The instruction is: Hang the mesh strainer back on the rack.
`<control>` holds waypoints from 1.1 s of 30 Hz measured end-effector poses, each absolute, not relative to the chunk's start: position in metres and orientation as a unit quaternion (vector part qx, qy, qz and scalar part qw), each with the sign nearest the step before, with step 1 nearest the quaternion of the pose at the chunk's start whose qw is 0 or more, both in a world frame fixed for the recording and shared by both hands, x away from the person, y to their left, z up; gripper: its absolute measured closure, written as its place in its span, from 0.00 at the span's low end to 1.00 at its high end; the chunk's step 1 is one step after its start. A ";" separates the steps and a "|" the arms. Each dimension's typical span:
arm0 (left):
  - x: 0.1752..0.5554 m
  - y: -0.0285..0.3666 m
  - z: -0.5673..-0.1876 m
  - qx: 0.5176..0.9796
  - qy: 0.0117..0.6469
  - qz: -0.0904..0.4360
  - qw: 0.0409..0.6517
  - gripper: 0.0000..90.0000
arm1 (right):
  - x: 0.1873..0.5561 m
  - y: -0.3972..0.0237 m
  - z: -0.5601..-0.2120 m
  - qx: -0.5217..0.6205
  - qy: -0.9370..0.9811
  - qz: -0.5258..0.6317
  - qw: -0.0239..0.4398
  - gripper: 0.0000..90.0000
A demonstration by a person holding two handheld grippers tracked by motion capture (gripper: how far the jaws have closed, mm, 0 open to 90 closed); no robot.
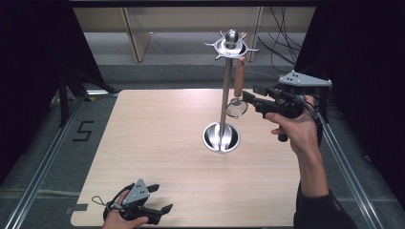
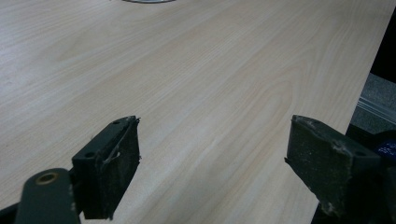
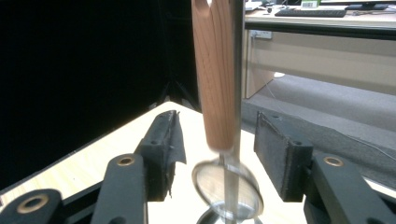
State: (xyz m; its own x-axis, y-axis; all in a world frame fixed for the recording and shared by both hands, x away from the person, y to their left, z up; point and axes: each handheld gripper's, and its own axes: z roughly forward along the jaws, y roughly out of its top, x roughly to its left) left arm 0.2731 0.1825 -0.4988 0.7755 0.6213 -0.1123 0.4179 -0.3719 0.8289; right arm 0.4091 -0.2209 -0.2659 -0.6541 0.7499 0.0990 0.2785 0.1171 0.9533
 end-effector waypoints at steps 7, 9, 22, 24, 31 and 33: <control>0.275 0.182 -0.500 0.819 0.309 0.114 0.470 0.18 | 0.402 -0.235 -0.279 0.370 0.713 0.557 0.211 0.52; 0.274 0.182 -0.499 0.820 0.310 0.114 0.468 0.18 | 0.402 -0.238 -0.284 0.372 0.713 0.555 0.210 0.51; 0.274 0.183 -0.500 0.820 0.318 0.113 0.462 0.19 | 0.393 -0.251 -0.314 0.372 0.715 0.560 0.192 0.50; 0.274 0.184 -0.499 0.823 0.315 0.115 0.458 0.19 | 0.393 -0.251 -0.317 0.377 0.712 0.558 0.199 0.50; 0.274 0.183 -0.499 0.821 0.302 0.118 0.470 0.19 | 0.390 -0.251 -0.322 0.384 0.717 0.546 0.203 0.49; 0.273 0.183 -0.498 0.822 0.303 0.116 0.467 0.19 | 0.390 -0.250 -0.323 0.380 0.718 0.546 0.204 0.49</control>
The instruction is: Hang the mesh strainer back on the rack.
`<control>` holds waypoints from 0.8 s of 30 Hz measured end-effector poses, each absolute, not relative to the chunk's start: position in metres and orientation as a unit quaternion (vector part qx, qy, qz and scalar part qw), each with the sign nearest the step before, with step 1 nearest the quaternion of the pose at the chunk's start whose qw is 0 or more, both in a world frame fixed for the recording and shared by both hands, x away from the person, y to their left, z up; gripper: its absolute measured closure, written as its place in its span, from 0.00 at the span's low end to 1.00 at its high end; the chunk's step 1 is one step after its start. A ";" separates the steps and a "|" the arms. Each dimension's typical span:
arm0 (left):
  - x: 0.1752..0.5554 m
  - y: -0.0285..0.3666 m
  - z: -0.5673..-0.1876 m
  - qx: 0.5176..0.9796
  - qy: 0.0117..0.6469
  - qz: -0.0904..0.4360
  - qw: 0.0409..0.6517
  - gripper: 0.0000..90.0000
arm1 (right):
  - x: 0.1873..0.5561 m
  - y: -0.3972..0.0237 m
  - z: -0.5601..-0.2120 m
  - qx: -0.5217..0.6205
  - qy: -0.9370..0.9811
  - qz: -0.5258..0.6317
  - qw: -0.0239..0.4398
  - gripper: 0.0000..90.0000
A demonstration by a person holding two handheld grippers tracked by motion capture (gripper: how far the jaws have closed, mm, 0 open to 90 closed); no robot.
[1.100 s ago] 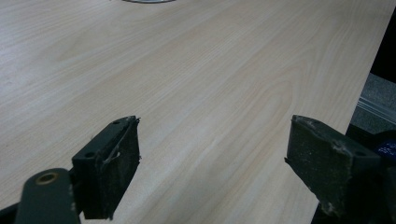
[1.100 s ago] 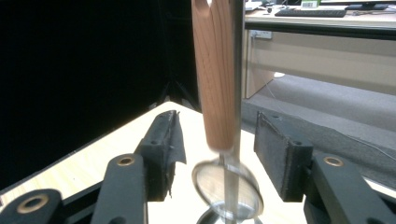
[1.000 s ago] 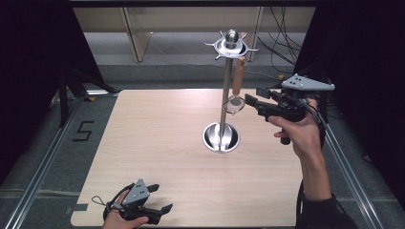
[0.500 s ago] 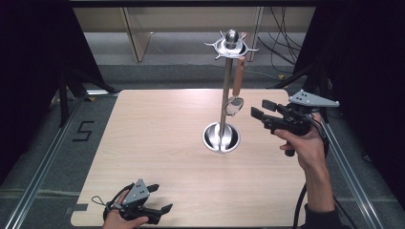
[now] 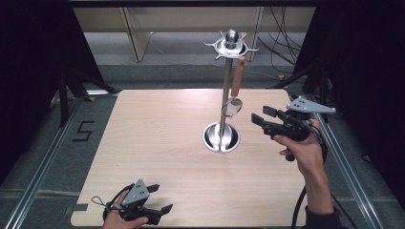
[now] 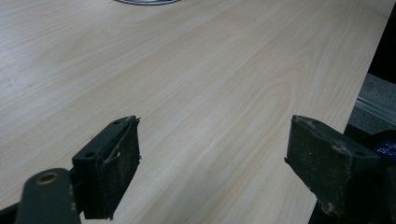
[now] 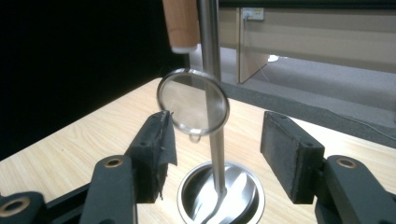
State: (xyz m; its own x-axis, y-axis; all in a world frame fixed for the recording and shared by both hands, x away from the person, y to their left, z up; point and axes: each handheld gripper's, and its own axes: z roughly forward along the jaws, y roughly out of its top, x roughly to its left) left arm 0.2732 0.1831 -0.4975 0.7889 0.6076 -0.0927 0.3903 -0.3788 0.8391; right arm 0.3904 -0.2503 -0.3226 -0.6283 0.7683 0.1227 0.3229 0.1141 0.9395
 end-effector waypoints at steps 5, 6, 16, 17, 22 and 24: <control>0.273 0.183 -0.497 0.822 0.305 0.117 0.466 0.19 | 0.392 -0.250 -0.326 0.375 0.726 0.538 0.207 0.49; 0.273 0.183 -0.497 0.823 0.304 0.118 0.466 0.19 | 0.392 -0.249 -0.327 0.376 0.726 0.537 0.207 0.49; 0.271 0.183 -0.497 0.821 0.311 0.115 0.464 0.19 | 0.394 -0.249 -0.335 0.376 0.736 0.523 0.207 0.46; 0.271 0.183 -0.497 0.820 0.312 0.114 0.466 0.19 | 0.394 -0.249 -0.336 0.384 0.737 0.518 0.203 0.46; 0.271 0.184 -0.497 0.823 0.310 0.117 0.461 0.19 | 0.395 -0.249 -0.343 0.384 0.737 0.520 0.200 0.43; 0.271 0.184 -0.496 0.824 0.309 0.118 0.460 0.19 | 0.396 -0.251 -0.344 0.381 0.742 0.514 0.200 0.43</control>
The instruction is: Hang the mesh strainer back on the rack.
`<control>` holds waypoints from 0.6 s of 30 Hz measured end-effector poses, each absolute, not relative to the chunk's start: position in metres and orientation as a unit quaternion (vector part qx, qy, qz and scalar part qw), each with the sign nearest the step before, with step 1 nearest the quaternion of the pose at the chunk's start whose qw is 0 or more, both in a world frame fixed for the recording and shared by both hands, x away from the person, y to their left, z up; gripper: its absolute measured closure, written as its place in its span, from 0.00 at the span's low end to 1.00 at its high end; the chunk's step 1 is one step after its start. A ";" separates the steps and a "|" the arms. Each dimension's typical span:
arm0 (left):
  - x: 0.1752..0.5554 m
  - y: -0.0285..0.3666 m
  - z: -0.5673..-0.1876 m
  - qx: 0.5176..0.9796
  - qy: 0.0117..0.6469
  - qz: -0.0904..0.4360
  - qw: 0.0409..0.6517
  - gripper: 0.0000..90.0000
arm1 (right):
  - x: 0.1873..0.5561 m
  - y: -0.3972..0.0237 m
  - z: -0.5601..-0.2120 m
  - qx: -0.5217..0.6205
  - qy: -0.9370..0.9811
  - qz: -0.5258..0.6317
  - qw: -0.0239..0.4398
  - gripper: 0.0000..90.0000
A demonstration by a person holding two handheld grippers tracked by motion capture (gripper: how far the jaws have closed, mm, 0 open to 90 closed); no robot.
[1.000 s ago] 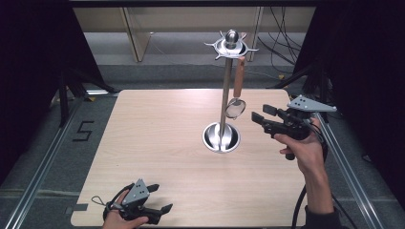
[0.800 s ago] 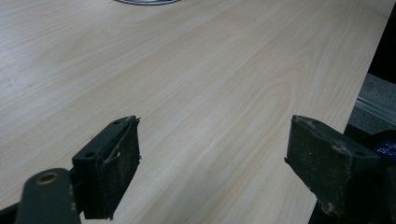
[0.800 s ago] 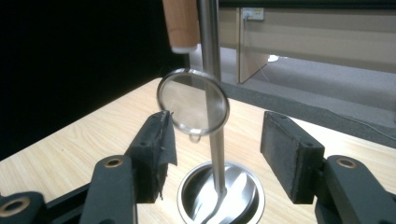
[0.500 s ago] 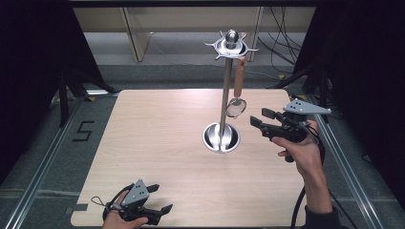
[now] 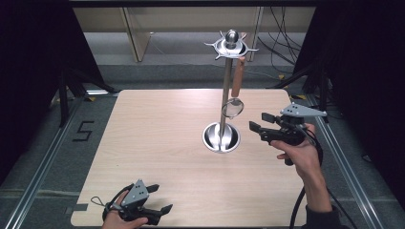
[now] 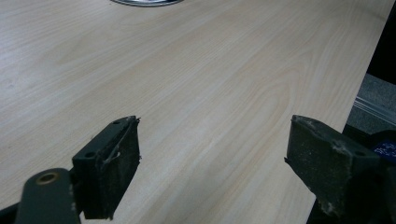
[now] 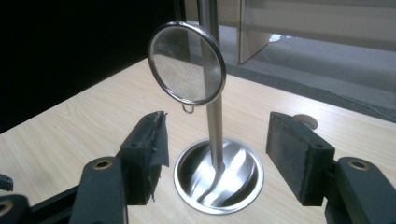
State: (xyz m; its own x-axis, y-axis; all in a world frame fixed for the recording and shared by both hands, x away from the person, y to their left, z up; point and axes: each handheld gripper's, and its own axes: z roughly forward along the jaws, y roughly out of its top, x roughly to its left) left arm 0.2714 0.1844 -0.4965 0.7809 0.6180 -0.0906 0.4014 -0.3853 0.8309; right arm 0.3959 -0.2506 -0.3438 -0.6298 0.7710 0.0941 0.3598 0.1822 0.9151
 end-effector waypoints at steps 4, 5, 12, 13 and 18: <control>0.271 0.185 -0.496 0.824 0.310 0.116 0.461 0.19 | 0.393 -0.252 -0.346 0.395 0.738 0.513 0.189 0.43; 0.271 0.183 -0.497 0.818 0.315 0.112 0.469 0.19 | 0.394 -0.253 -0.347 0.387 0.736 0.520 0.198 0.42; 0.271 0.184 -0.497 0.820 0.306 0.116 0.469 0.19 | 0.390 -0.257 -0.359 0.403 0.743 0.506 0.172 0.41; 0.271 0.185 -0.497 0.824 0.306 0.117 0.463 0.19 | 0.391 -0.259 -0.360 0.397 0.744 0.507 0.179 0.41; 0.271 0.184 -0.497 0.821 0.312 0.118 0.463 0.19 | 0.389 -0.260 -0.367 0.401 0.750 0.497 0.173 0.41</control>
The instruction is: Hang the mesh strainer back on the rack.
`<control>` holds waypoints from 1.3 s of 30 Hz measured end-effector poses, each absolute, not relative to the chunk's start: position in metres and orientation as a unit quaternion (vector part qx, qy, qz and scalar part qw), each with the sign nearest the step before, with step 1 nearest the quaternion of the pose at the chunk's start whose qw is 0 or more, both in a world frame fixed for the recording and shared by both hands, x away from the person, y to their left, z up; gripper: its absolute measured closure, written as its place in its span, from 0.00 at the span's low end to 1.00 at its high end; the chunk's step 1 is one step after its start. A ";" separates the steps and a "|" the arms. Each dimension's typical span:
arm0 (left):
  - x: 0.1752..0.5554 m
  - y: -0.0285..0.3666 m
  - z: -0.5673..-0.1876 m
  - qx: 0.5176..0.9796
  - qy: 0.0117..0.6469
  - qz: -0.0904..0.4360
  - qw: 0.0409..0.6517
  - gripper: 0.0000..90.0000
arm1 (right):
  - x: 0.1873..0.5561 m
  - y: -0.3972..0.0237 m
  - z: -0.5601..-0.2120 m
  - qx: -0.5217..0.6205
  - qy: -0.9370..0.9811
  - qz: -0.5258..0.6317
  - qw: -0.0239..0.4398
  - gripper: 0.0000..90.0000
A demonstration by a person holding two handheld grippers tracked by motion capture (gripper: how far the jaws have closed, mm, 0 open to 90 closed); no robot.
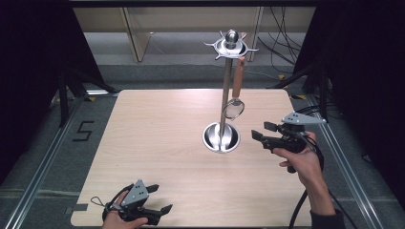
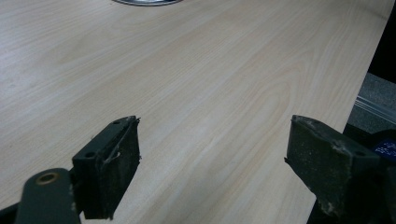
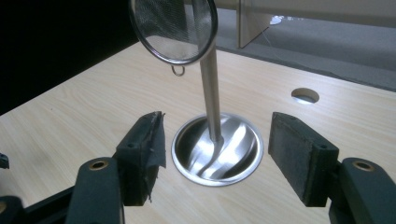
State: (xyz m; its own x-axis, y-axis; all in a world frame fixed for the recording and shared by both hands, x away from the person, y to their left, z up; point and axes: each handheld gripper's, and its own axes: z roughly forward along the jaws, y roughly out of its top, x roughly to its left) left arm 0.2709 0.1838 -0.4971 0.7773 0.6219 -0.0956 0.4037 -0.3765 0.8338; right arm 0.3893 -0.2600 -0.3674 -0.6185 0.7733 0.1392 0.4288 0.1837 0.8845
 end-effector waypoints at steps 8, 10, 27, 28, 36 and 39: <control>0.271 0.184 -0.497 0.824 0.309 0.123 0.458 0.19 | 0.388 -0.258 -0.373 0.387 0.759 0.491 0.180 0.39; 0.271 0.184 -0.497 0.823 0.311 0.121 0.461 0.19 | 0.385 -0.254 -0.375 0.397 0.755 0.493 0.169 0.39; 0.271 0.183 -0.497 0.820 0.307 0.119 0.469 0.19 | 0.380 -0.248 -0.390 0.388 0.776 0.469 0.162 0.38; 0.271 0.184 -0.497 0.824 0.302 0.121 0.464 0.19 | 0.379 -0.247 -0.390 0.391 0.777 0.467 0.157 0.38; 0.271 0.185 -0.497 0.825 0.309 0.123 0.457 0.19 | 0.376 -0.245 -0.396 0.389 0.781 0.463 0.155 0.38; 0.271 0.184 -0.498 0.819 0.313 0.119 0.466 0.19 | 0.375 -0.243 -0.400 0.387 0.782 0.466 0.148 0.38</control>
